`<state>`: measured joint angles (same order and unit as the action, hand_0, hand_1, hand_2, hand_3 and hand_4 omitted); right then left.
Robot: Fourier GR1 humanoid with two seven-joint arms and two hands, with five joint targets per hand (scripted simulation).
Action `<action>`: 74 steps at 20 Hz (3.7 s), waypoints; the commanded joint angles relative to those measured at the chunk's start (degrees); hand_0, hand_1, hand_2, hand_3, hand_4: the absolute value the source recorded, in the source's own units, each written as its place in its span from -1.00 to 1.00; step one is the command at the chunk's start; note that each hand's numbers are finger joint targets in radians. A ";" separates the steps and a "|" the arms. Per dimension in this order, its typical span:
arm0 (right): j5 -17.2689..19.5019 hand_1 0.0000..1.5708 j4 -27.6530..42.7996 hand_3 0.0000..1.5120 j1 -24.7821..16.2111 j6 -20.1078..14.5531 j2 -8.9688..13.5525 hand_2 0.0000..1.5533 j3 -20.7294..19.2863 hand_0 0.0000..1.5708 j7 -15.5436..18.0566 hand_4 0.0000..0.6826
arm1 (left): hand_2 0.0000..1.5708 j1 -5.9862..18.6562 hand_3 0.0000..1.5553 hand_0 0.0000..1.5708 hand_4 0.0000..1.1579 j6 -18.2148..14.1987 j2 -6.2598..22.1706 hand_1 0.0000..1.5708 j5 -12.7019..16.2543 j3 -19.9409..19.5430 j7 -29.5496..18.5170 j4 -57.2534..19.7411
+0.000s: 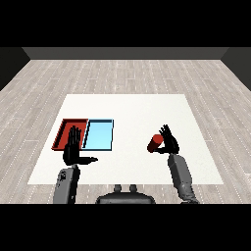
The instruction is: Pick the red can and put it in the red box
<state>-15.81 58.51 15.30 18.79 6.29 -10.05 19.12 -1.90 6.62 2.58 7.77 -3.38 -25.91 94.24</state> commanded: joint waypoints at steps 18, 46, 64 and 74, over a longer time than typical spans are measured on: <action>-1.20 -1.00 4.19 -1.00 0.15 -2.53 -1.62 -1.00 3.14 -1.00 -5.53 -1.00 | -1.00 -0.59 -1.00 -1.00 -1.00 -3.05 -2.49 -1.00 -2.40 3.08 0.04 1.36; 9.85 0.96 -13.73 0.87 8.41 -16.11 -1.45 0.89 4.25 0.96 1.61 0.68 | -1.00 2.89 -1.00 -1.00 -1.00 -1.25 -2.09 -1.00 -1.36 0.94 -3.27 -4.54; 12.44 0.96 -5.18 0.84 8.34 -20.64 -3.67 0.89 6.33 0.96 0.76 0.70 | -1.00 -0.98 -1.00 -1.00 -1.00 0.66 -0.86 -1.00 0.43 0.15 -2.71 -1.69; 9.06 0.93 15.86 0.83 1.18 -17.29 -0.14 0.88 6.38 0.93 -5.90 0.78 | -1.00 3.19 -1.00 -1.00 -1.00 -0.55 1.12 -1.00 0.43 -0.11 4.91 1.16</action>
<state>-5.48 68.34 18.34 0.14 4.64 -3.19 14.81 0.42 5.31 2.00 7.00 -2.46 -24.33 93.69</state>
